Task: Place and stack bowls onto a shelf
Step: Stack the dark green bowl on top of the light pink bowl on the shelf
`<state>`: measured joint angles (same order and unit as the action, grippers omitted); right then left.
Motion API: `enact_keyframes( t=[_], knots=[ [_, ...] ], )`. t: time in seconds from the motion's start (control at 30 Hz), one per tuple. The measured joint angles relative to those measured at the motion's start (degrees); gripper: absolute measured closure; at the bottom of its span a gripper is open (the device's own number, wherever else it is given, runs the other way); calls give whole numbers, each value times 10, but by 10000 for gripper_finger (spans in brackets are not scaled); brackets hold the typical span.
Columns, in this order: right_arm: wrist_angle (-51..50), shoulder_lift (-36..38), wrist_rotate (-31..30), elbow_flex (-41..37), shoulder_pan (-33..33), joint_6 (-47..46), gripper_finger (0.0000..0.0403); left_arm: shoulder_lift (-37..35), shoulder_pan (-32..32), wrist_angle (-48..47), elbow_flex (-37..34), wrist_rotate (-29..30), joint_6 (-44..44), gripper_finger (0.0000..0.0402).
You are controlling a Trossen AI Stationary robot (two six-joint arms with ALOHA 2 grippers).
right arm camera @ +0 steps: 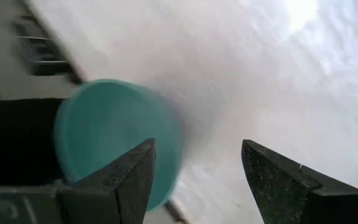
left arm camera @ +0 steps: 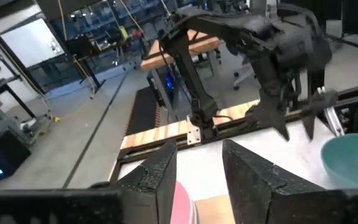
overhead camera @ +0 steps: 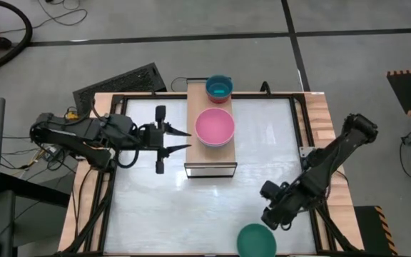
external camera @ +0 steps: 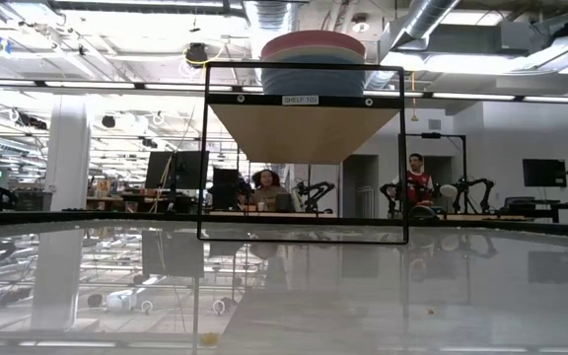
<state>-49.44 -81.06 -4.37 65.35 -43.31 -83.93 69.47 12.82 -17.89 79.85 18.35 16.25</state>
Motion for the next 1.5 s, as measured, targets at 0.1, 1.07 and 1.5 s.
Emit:
enact_keyframes(
  t=[0.1,1.07,1.5],
  knots=[
    [5,-31,7,-2,0,-7,138,0,0,-14,0,-1,-22,282],
    [92,-188,105,-1,2,13,138,1,1,-77,0,-58,-104,283],
    [92,-188,112,-1,11,18,149,1,1,-85,0,-58,-103,283]
  ],
)
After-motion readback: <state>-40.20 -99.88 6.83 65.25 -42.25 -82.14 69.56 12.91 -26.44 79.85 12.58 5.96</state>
